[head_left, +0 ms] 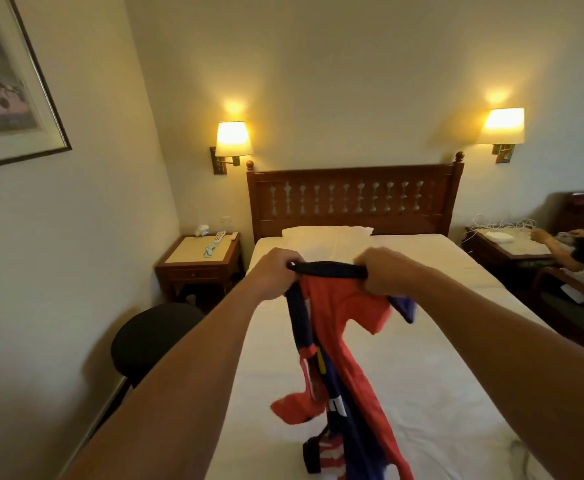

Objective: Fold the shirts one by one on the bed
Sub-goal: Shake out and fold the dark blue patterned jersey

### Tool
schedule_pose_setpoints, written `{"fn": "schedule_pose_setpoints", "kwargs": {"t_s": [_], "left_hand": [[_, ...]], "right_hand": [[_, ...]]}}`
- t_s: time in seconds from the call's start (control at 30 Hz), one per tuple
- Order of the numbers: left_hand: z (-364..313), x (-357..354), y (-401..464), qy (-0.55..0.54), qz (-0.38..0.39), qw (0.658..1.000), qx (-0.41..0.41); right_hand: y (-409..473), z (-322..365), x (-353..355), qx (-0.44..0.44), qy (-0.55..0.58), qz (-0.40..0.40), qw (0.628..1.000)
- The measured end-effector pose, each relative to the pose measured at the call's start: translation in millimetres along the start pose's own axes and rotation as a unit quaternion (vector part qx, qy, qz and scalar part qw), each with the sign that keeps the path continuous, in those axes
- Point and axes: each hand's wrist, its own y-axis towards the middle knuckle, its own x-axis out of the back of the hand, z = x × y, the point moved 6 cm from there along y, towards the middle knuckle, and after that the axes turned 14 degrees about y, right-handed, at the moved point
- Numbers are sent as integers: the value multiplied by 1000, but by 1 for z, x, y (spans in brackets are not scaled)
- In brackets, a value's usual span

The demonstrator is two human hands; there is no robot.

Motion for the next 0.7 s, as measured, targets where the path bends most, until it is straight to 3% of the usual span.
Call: {"fn": "schedule_pose_setpoints", "kwargs": {"t_s": [0.1,0.27,0.47,0.6,0.7], "left_hand": [[11,1,0,52,27,998,12],[30,-22,-4,122,111,985,50],[7,-38,-10,-106,108,985,83],[-10,-41,-6,-141,63,986,66],[-12,-41,-7,-144,58,984,86]], "right_hand": [[-8,-41,-14,-88,18,43,995],[-4,-21,15,-58,196,-76,976],[5,47,45,25,285,-148,947],[6,53,40,3,364,-165,917],[6,42,25,-18,488,-145,861]]}}
